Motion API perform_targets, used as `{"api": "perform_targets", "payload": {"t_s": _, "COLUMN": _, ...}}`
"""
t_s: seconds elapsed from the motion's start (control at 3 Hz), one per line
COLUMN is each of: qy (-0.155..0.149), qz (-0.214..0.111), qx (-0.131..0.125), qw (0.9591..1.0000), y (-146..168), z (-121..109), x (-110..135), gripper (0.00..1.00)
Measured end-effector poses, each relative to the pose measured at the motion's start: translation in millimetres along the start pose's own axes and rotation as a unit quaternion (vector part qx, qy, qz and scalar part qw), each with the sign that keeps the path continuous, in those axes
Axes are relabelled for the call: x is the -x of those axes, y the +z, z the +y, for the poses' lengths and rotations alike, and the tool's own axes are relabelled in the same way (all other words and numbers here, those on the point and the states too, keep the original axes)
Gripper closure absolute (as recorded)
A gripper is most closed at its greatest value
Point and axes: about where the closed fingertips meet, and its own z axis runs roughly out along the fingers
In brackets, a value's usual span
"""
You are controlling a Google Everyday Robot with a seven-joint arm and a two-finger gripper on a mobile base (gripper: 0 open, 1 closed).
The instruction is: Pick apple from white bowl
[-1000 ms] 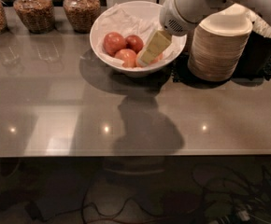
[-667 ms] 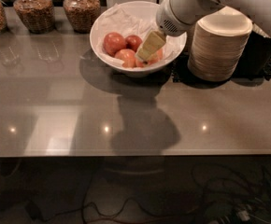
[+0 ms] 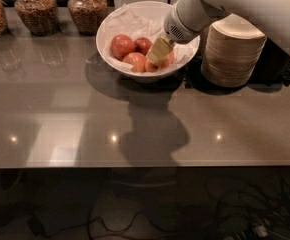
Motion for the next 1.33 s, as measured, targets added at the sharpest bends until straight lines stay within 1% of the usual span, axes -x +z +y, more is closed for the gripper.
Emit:
{"api": "perform_targets", "payload": {"t_s": 0.33, "qy": 0.018, "qz": 0.012, "qx": 0.01, "qw": 0.9997, "y": 7.4, "z": 5.2, "x": -7.1, "gripper": 0.3}}
{"api": "perform_targets", "payload": {"t_s": 1.0, "qy": 0.048, "qz": 0.03, "qx": 0.028, "qw": 0.998, "y": 18.4, "z": 16.7, "x": -20.6, "gripper": 0.32}}
{"api": "perform_targets", "payload": {"t_s": 1.33, "qy": 0.065, "qz": 0.035, "qx": 0.035, "qw": 0.9967, "y": 24.9, "z": 20.2, "x": -29.1, "gripper": 0.31}}
